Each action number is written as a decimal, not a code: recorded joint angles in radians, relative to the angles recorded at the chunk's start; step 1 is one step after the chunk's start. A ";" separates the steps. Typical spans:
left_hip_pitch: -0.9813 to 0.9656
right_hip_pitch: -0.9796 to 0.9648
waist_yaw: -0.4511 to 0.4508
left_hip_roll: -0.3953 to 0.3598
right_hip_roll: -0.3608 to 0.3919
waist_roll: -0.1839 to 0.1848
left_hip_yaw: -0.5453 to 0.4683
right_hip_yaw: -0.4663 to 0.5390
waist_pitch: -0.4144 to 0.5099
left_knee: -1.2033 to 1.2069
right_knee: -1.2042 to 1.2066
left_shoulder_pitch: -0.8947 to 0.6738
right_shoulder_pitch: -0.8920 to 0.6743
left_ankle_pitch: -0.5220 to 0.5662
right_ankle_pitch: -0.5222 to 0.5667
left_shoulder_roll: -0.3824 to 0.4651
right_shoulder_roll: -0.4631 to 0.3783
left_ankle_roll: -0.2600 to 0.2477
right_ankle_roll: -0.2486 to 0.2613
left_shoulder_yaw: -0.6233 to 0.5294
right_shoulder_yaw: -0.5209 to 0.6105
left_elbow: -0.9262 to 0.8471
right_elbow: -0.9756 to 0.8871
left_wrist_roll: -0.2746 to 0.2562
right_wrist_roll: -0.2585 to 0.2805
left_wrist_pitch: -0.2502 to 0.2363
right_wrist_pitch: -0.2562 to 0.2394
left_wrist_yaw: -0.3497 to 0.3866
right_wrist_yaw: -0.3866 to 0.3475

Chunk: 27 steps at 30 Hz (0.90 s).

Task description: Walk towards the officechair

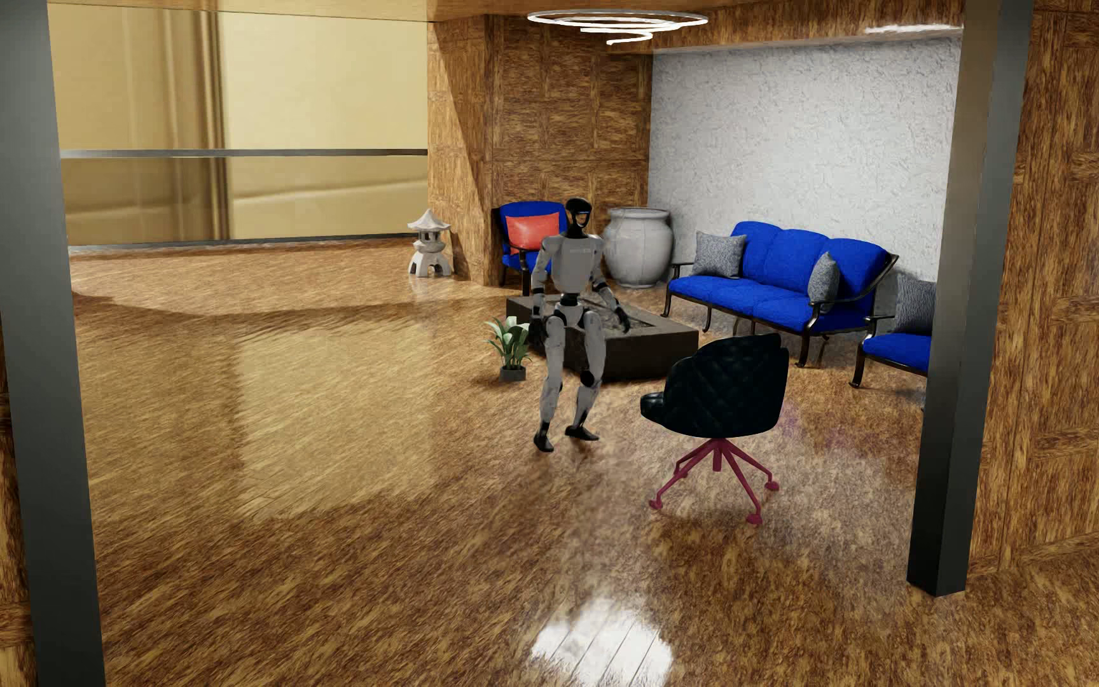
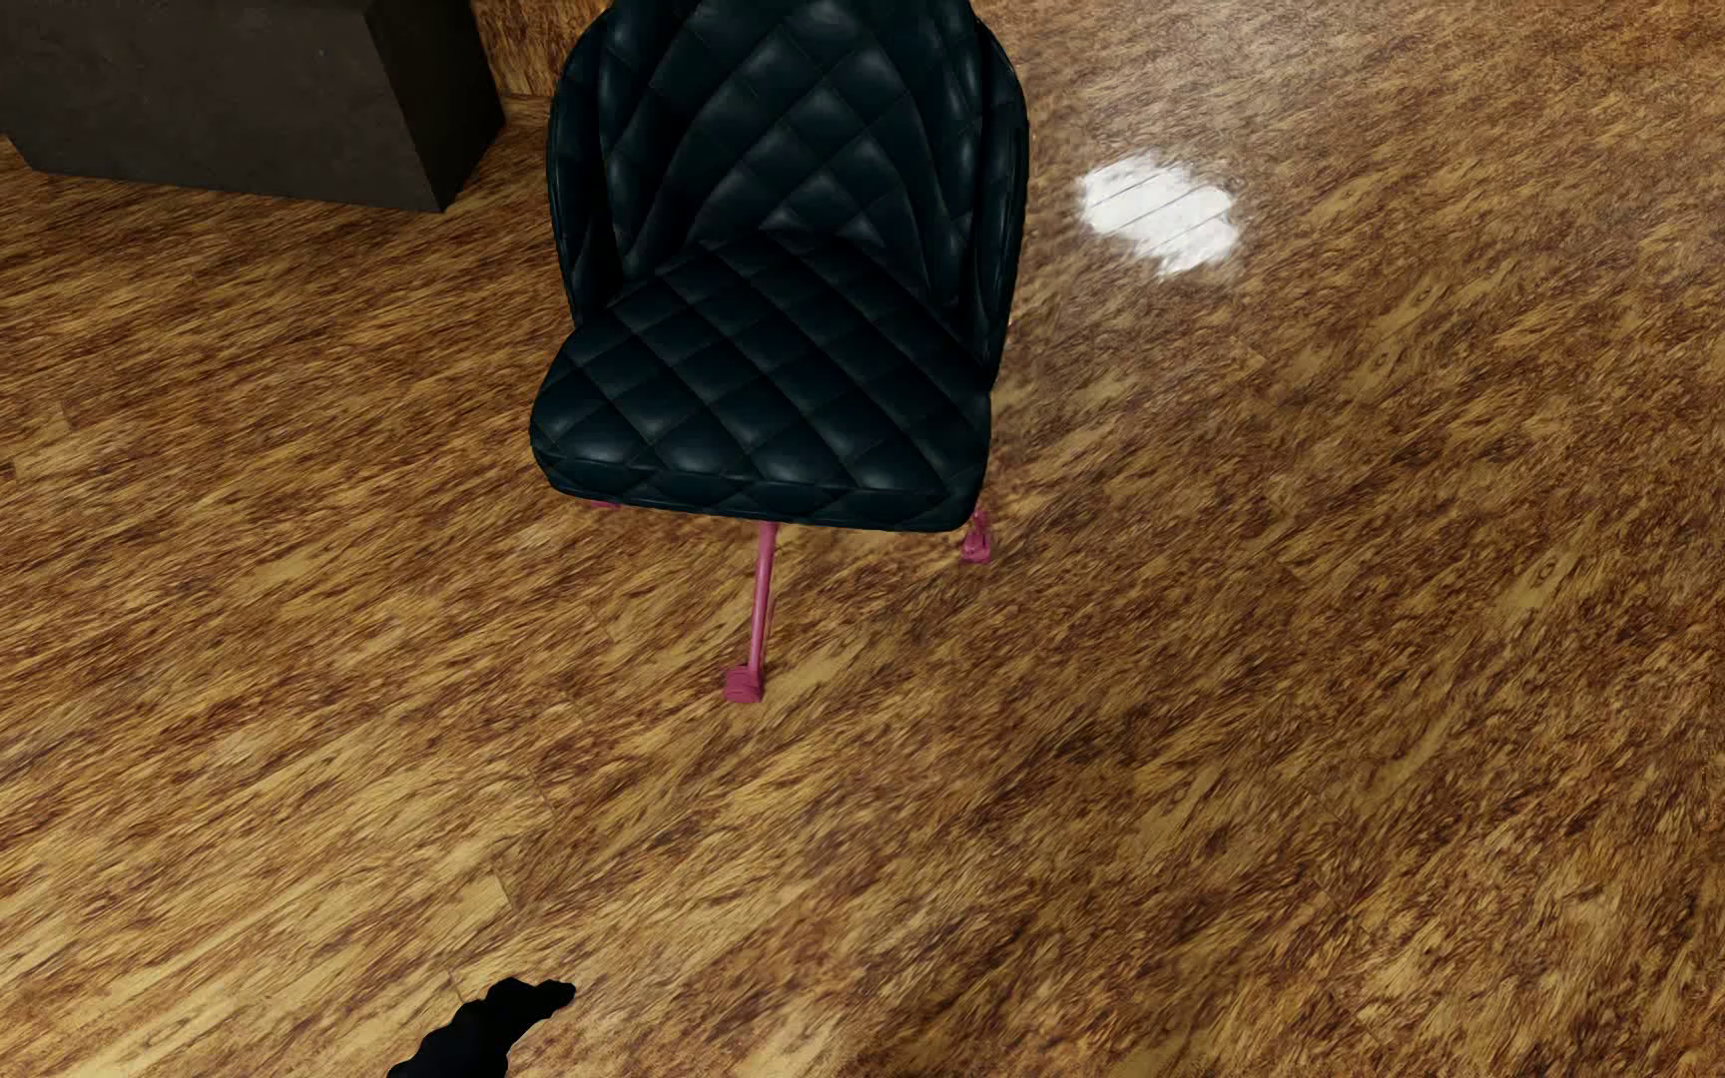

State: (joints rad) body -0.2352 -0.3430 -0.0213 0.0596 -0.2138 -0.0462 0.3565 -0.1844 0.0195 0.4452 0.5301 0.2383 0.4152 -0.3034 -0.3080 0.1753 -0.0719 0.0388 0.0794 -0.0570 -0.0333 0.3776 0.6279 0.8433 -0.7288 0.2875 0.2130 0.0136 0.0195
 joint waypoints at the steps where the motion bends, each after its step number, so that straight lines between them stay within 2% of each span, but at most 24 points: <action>1: 0.003 -0.007 0.002 0.005 0.004 0.000 0.014 0.015 0.001 0.007 0.010 -0.003 0.000 -0.007 0.002 -0.007 -0.002 0.003 0.004 -0.024 -0.001 0.010 -0.021 0.016 -0.001 -0.004 -0.005 -0.025 -0.011; 4: 0.015 -0.020 0.007 0.013 0.015 -0.005 0.052 0.055 0.005 0.017 0.029 -0.018 0.006 -0.021 -0.001 -0.043 0.003 0.010 0.010 -0.073 -0.018 0.042 -0.073 0.055 0.015 -0.006 -0.016 -0.087 -0.044; 8: 0.021 -0.028 0.011 0.023 0.032 -0.013 0.085 0.089 0.010 0.020 0.025 -0.034 0.010 -0.026 -0.001 -0.070 0.015 0.016 0.008 -0.137 -0.031 0.060 -0.076 0.103 0.036 -0.012 -0.004 -0.098 -0.042; 11: 0.013 -0.030 0.011 0.033 0.043 -0.016 0.096 0.097 0.015 0.028 0.011 -0.051 0.018 -0.027 0.003 -0.063 0.030 0.021 0.008 -0.177 -0.056 0.062 -0.060 0.106 0.069 -0.020 0.006 -0.116 -0.043; 17: 0.005 -0.021 0.009 0.049 0.063 -0.009 0.106 0.101 0.021 0.023 -0.036 -0.072 0.023 -0.020 0.025 -0.046 0.036 0.020 0.011 -0.177 -0.071 0.079 -0.019 0.074 0.063 -0.002 0.023 -0.102 -0.040; 21: -0.002 -0.031 0.005 0.054 0.070 -0.003 0.117 0.110 0.023 0.018 -0.045 -0.068 0.014 -0.015 0.036 -0.016 0.036 0.022 0.012 -0.193 -0.061 0.096 -0.023 0.094 0.058 0.010 0.009 -0.108 -0.039; 27: -0.012 -0.049 -0.001 0.048 0.069 0.005 0.131 0.124 0.020 0.010 -0.051 -0.060 0.010 -0.010 0.047 0.012 0.030 0.027 0.014 -0.219 -0.053 0.102 -0.064 0.085 0.055 0.007 -0.009 -0.124 -0.046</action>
State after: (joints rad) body -0.2470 -0.3919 -0.0226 0.1078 -0.1444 -0.0412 0.4875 -0.0604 0.0393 0.4550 0.4792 0.1780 0.4252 -0.3131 -0.2607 0.1877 -0.0424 0.0656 0.0936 -0.2756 -0.0863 0.4799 0.5636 0.9285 -0.6740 0.2945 0.2035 -0.1101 -0.0260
